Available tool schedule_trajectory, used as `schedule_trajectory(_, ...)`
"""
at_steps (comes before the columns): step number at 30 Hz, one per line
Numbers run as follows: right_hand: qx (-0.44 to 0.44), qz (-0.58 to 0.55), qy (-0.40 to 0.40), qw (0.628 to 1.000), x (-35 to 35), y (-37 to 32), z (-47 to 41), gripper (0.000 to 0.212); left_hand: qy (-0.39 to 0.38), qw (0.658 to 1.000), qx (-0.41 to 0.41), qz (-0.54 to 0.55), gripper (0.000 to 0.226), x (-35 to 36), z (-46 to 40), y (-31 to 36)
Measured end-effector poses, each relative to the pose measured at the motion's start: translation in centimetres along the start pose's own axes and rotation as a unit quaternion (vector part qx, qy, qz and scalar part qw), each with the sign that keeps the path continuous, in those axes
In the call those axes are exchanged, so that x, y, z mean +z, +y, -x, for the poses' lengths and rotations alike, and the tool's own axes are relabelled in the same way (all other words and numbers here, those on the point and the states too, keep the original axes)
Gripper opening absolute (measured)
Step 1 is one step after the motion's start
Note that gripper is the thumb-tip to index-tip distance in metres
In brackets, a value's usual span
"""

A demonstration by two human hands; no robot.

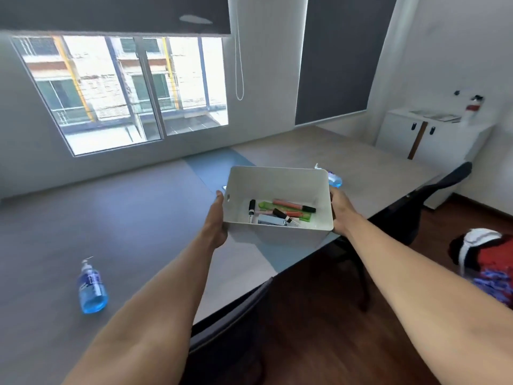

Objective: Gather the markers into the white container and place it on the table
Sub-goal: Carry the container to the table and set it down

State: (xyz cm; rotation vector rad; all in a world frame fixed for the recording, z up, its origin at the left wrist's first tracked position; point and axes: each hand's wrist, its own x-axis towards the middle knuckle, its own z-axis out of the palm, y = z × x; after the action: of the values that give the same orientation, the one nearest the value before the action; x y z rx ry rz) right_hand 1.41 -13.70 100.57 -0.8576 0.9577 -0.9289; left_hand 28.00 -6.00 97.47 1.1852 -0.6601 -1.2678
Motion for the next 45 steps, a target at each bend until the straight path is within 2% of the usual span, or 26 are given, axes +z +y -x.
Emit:
schedule_trajectory(6, 0.030, 0.014, -0.082, 0.996, 10.4, 1.5, -7.7, 0.031, 0.038, 0.999, 0.031, -0.012, 0.056, -9.6, -2.7, 4.3)
schedule_trajectory(10, 0.064, 0.024, -0.097, 0.993, 16.3, 3.5, -13.1, 0.044, 0.095, 0.995, 0.037, -0.005, 0.057, -15.0, -3.8, 6.4)
schedule_trajectory(13, 0.092, 0.039, -0.098, 0.990, 19.8, 5.1, -16.9, 0.056, 0.131, 0.990, 0.046, 0.000, 0.054, -18.2, -4.9, 6.4)
schedule_trajectory(19, 0.136, 0.069, -0.142, 0.978, 24.6, 8.8, -21.9, 0.063, 0.197, 0.979, 0.042, 0.022, 0.057, -22.7, -5.4, 4.6)
schedule_trajectory(23, 0.154, 0.093, -0.154, 0.971, 25.1, 14.9, -29.7, 0.069, 0.223, 0.974, 0.031, 0.036, 0.053, -25.2, -5.0, 2.8)
schedule_trajectory(30, 0.190, 0.124, -0.113, 0.967, 27.2, 20.2, -29.1, 0.071, 0.265, 0.962, -0.011, 0.058, 0.053, -29.3, -4.2, -0.5)
schedule_trajectory(36, 0.215, 0.142, -0.061, 0.964, 25.5, 26.3, -31.2, 0.082, 0.288, 0.952, -0.054, 0.084, 0.056, -31.7, -4.8, -4.6)
schedule_trajectory(40, 0.219, 0.166, -0.051, 0.960, 25.4, 26.9, -29.3, 0.072, 0.293, 0.949, -0.087, 0.079, 0.059, -32.7, -6.0, -7.7)
schedule_trajectory(43, 0.231, 0.180, -0.068, 0.954, 23.0, 29.7, -31.6, 0.086, 0.302, 0.945, -0.101, 0.071, 0.063, -32.8, -6.5, -9.8)
schedule_trajectory(45, 0.248, 0.193, -0.071, 0.947, 22.2, 30.1, -31.6, 0.093, 0.306, 0.944, -0.109, 0.055, 0.075, -32.6, -6.6, -9.9)
